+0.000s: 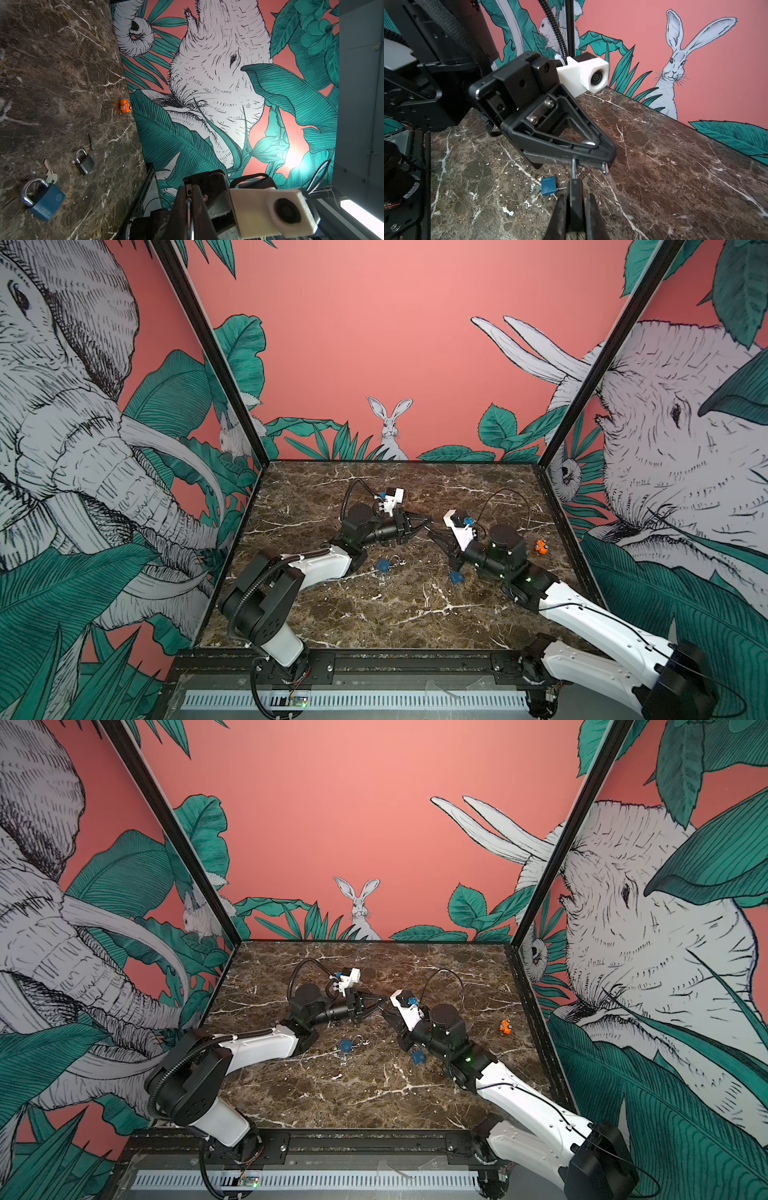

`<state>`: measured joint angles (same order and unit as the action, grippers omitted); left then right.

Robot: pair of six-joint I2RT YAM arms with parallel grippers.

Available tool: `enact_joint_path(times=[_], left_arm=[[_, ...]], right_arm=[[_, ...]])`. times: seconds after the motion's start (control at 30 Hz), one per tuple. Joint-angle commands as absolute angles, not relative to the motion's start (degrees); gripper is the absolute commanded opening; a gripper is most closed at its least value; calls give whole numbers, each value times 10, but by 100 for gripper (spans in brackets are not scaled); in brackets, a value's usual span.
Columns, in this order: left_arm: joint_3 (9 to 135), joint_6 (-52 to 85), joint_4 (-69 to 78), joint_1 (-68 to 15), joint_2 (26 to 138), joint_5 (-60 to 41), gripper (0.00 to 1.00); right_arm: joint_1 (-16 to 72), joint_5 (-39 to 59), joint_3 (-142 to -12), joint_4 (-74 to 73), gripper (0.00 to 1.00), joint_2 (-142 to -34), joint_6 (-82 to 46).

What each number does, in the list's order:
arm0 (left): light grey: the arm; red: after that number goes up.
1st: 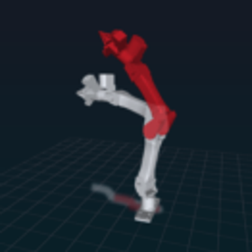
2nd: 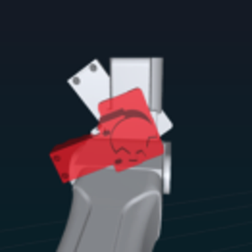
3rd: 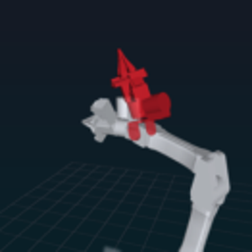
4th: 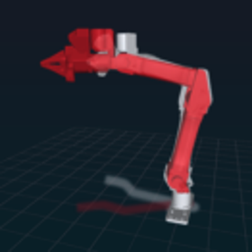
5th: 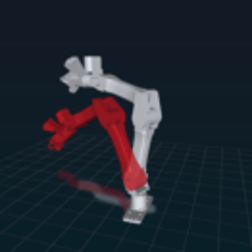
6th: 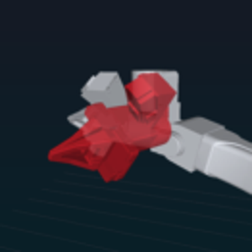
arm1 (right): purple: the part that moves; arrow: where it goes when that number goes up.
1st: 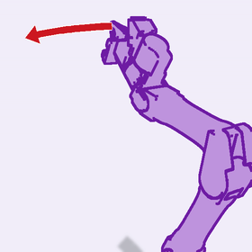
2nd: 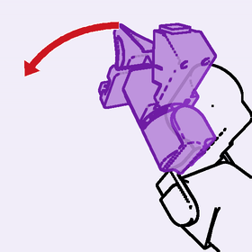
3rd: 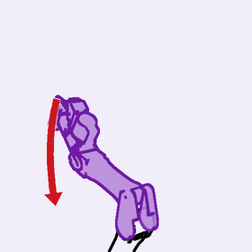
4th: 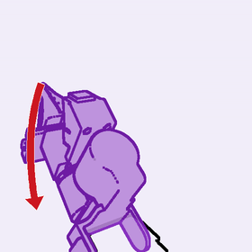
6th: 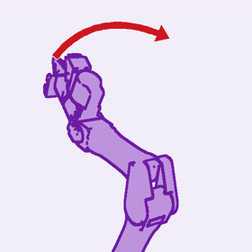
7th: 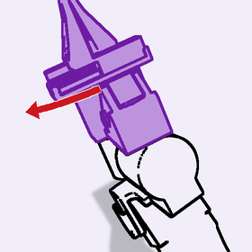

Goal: Lock with the key

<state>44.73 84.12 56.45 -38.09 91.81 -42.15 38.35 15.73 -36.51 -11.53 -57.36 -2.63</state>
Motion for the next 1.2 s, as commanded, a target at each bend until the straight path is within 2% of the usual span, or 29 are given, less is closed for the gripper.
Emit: enact_joint_path(times=[0.0, 0.03, 0.07, 0.1, 0.17, 0.33, 0.43, 0.57, 0.83, 1.17], left_arm=[[454, 823, 594, -383, 925, -435, 41], [458, 798, 578, -378, 923, -437, 57], [460, 772, 549, -373, 919, -434, 69], [459, 734, 532, -368, 913, -427, 74], [467, 646, 482, -356, 900, -417, 74], [503, 408, 379, -352, 877, -419, 72], [520, 355, 388, -352, 886, -464, 72], [539, 345, 418, -356, 905, -536, 71], [524, 361, 456, -382, 903, -610, 64], [492, 360, 439, -385, 887, -612, 53]], right_arm=[[368, 157, -364, -143, 0, -575, -70], [359, 170, -365, -140, 0, -571, -90], [351, 184, -366, -133, 0, -568, -107], [341, 201, -371, -118, 0, -562, -132], [317, 236, -386, -71, 0, -553, -190], [258, 409, -414, 8, 0, -538, -368], [247, 475, -401, -12, 0, -523, -472], [244, 511, -384, -28, 0, -503, -536], [237, 506, -365, -72, 0, -502, -555], [217, 504, -361, -73, 0, -507, -537]])
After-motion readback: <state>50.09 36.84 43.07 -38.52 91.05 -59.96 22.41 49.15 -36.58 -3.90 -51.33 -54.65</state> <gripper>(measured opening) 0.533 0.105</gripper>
